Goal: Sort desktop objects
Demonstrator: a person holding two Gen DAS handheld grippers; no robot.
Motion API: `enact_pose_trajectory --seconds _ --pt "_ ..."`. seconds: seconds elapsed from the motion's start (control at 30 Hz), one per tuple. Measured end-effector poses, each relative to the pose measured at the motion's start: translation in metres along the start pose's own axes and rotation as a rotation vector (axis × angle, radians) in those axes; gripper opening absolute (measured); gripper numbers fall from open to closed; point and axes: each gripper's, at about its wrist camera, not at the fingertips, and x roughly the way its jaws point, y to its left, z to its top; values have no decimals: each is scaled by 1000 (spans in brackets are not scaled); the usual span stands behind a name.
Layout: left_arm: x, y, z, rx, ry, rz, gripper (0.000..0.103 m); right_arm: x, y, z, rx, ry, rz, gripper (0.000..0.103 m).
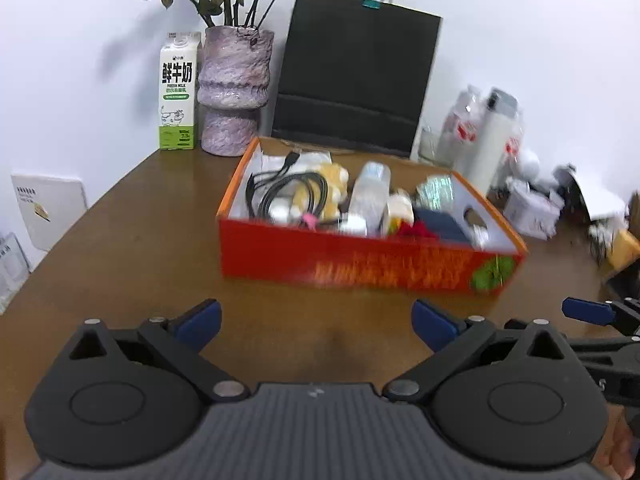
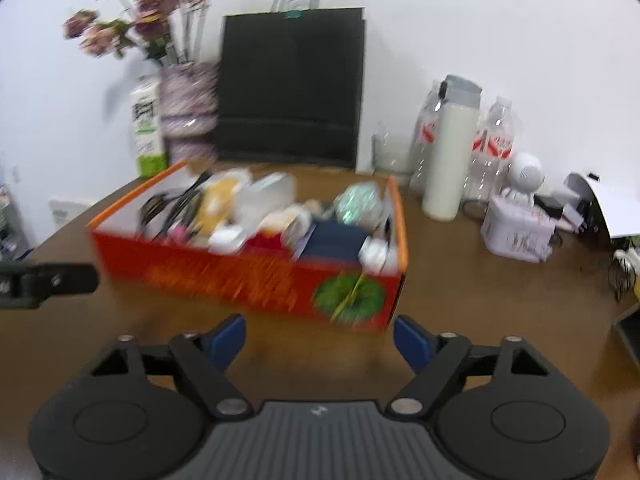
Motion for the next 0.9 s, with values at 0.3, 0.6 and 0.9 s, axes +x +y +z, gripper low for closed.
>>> enact_pose_trajectory --seconds 0.3,0.6,0.9 --pt "-46 -9 -82 116 58 27 103 -63 19 -84 66 47 42 91" --pt "-52 -16 -118 102 114 66 103 -86 19 -120 102 71 15 92" --pt "-27 -21 -105 110 94 85 103 -51 32 -104 28 58 -67 103"
